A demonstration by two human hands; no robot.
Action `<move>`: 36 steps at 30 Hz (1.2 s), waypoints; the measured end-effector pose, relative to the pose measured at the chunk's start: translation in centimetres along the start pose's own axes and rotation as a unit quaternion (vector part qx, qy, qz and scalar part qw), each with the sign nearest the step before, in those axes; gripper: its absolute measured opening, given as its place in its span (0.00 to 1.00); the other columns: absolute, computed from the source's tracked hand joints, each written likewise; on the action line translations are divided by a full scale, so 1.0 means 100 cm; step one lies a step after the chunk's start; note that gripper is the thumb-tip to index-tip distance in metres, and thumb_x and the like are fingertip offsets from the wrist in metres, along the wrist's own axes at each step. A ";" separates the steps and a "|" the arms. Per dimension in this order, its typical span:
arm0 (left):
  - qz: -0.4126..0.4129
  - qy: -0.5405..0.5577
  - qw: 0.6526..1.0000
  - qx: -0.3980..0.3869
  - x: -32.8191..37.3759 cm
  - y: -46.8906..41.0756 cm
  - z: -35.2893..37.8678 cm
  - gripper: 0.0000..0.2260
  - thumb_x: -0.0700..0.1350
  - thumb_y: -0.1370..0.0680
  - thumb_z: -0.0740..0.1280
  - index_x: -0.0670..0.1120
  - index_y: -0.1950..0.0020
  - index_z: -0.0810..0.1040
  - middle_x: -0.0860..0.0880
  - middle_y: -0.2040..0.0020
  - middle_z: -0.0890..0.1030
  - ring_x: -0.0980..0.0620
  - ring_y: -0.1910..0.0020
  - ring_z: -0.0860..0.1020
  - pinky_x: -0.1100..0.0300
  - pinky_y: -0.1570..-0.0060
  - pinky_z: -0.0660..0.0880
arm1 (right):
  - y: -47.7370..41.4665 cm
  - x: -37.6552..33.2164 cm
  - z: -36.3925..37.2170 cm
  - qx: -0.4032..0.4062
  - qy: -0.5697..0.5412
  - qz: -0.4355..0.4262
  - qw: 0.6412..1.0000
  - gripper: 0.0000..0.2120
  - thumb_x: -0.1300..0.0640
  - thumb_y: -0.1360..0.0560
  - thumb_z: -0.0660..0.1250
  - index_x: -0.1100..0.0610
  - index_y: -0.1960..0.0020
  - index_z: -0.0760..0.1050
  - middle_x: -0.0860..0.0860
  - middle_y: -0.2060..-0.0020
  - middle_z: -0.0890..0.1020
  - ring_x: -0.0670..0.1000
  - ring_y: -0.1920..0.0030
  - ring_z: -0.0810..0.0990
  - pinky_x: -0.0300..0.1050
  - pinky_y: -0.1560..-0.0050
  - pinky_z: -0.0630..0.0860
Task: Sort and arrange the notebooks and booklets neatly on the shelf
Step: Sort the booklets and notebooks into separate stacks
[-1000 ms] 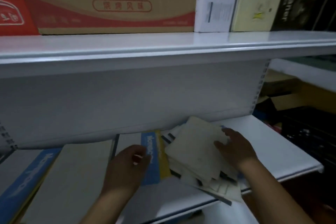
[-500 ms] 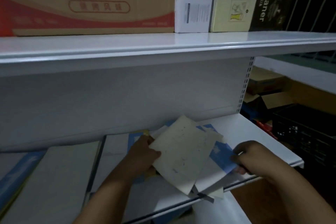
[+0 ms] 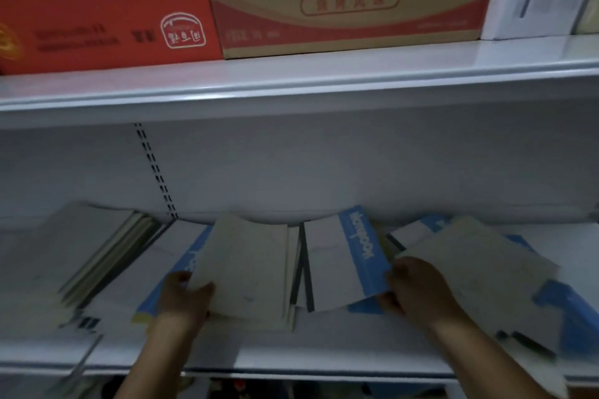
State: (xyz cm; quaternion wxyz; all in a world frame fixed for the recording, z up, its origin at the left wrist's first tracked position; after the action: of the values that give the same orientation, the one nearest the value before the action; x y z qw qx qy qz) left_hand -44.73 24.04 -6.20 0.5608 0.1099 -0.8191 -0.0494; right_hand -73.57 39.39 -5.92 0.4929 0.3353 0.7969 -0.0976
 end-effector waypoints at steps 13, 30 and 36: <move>0.319 -0.152 0.923 -0.152 0.061 0.064 0.108 0.12 0.43 0.27 0.69 0.44 0.43 0.79 0.46 0.47 0.81 0.51 0.52 0.77 0.63 0.52 0.69 | 0.003 0.045 -0.091 0.182 0.156 0.036 0.970 0.26 0.45 0.26 0.64 0.52 0.31 0.66 0.54 0.34 0.72 0.54 0.35 0.70 0.46 0.37 0.68; 0.128 -0.054 0.916 -0.377 0.076 0.103 0.208 0.06 0.37 0.23 0.64 0.46 0.55 0.70 0.44 0.55 0.75 0.48 0.60 0.76 0.55 0.65 0.77 | 0.012 0.110 -0.158 0.108 0.159 0.086 0.978 0.28 0.45 0.34 0.70 0.48 0.35 0.70 0.47 0.40 0.76 0.51 0.39 0.76 0.43 0.40 0.73; 0.044 0.187 0.951 -0.243 0.056 0.074 0.118 0.13 0.32 0.22 0.59 0.45 0.42 0.73 0.44 0.53 0.79 0.48 0.59 0.76 0.57 0.63 0.73 | -0.011 0.085 -0.136 0.064 0.263 0.091 0.958 0.44 0.31 0.33 0.63 0.51 0.25 0.54 0.50 0.27 0.65 0.53 0.29 0.66 0.51 0.31 0.66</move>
State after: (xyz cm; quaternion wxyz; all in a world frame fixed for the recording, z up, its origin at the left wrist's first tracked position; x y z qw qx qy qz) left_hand -58.55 29.42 -3.88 0.7153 -0.0586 -0.6668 -0.2008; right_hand -86.49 48.90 -6.58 0.2498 0.4513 0.8566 -0.0113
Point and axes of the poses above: each hand's wrist, its own y-axis away from the middle knuckle, its own z-axis out of the palm, x = y × z, the point moved 3 cm from there along -y, towards the middle knuckle
